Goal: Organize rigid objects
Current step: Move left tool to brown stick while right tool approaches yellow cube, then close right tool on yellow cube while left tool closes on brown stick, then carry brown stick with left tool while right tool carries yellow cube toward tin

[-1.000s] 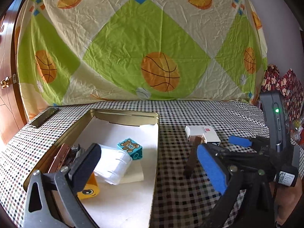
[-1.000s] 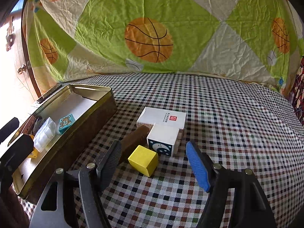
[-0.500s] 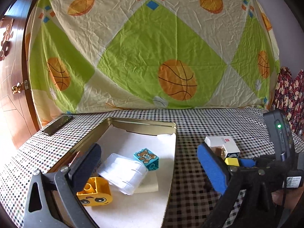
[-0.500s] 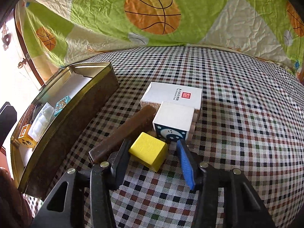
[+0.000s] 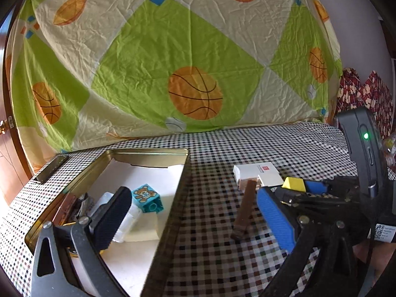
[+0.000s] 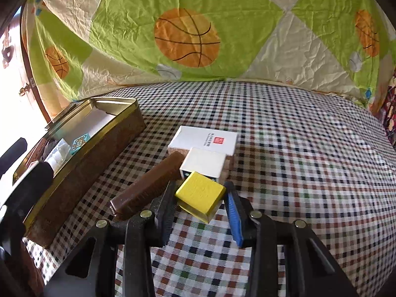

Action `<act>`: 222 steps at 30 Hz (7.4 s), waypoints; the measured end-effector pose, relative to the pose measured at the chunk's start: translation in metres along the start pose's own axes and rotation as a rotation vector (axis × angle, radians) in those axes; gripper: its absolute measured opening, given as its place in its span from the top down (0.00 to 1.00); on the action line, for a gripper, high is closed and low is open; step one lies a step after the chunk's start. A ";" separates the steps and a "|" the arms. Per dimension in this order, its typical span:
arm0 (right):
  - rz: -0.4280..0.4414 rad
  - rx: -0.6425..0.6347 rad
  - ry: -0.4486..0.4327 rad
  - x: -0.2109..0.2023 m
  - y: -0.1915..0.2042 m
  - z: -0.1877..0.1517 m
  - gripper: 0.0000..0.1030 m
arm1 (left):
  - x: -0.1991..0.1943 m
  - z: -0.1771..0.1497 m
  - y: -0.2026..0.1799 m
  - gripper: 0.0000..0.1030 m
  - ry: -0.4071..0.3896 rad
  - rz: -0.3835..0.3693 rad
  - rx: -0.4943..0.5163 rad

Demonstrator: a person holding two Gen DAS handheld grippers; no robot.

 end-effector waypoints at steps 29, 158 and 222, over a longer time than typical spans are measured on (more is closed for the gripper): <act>-0.022 0.079 -0.074 -0.020 -0.035 -0.001 0.61 | 0.072 -0.024 -0.071 0.86 0.337 -0.227 0.078; 0.161 -0.092 -0.382 -0.068 0.047 0.005 0.61 | -0.032 -0.003 0.030 0.86 -0.142 0.007 -0.155; 0.264 -0.253 -0.326 -0.035 0.152 0.011 0.61 | -0.033 -0.021 0.119 0.86 -0.094 0.088 -0.254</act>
Point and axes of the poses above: each gripper's, at about its wrist camera, not at the fingertips, and x roughly the way its jaws point, y to its left, z to its top, the point moved 6 cm from there along x, roughly the way its jaws point, and after that the axes turned 7 degrees about z, right-handed, at the moved point
